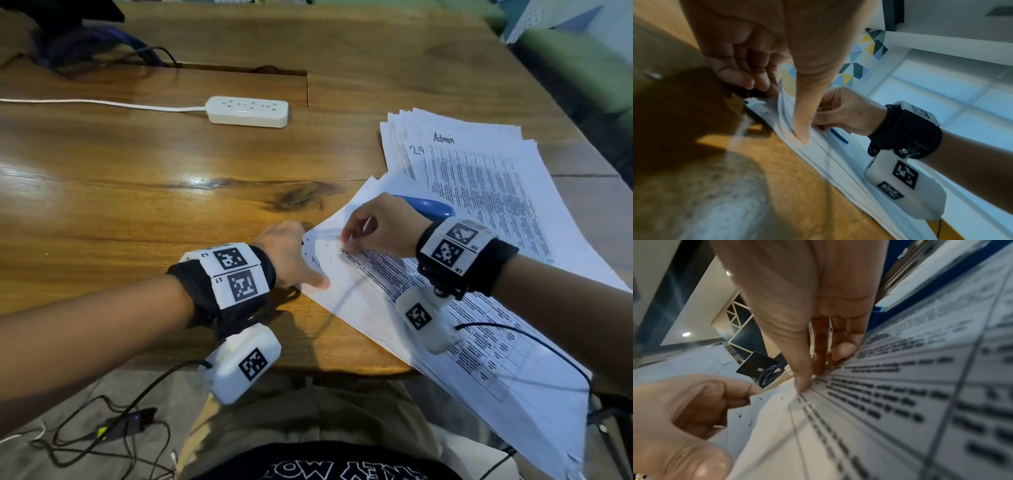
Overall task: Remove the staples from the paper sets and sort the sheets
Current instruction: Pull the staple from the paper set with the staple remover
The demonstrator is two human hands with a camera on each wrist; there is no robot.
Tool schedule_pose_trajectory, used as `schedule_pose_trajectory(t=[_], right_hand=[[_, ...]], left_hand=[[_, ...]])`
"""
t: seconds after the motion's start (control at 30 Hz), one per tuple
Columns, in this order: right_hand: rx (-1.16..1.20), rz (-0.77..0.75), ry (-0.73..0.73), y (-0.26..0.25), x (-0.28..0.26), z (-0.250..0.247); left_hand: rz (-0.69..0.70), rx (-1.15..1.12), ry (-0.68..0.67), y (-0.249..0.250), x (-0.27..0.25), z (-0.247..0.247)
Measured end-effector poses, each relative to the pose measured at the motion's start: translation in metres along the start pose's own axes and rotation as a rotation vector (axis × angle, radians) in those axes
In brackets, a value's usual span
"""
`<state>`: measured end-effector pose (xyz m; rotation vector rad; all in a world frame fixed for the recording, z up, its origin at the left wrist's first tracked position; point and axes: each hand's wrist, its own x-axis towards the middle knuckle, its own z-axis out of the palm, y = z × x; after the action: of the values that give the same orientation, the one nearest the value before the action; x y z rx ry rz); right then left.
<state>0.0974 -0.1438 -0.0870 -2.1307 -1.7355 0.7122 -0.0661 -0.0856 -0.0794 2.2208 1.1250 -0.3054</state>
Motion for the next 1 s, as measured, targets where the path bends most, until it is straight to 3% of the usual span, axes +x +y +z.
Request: schedule_pose_trajectory(t=[0.47, 1.0], right_hand=[[-0.102, -0.067, -0.167, -0.007, 0.007, 0.002], [-0.136, -0.168, -0.078, -0.018, 0.013, 0.0]], left_hand=[[-0.013, -0.112, -0.025, -0.007, 0.004, -0.001], [0.02, -0.089, 0.003, -0.008, 0.006, 0.001]])
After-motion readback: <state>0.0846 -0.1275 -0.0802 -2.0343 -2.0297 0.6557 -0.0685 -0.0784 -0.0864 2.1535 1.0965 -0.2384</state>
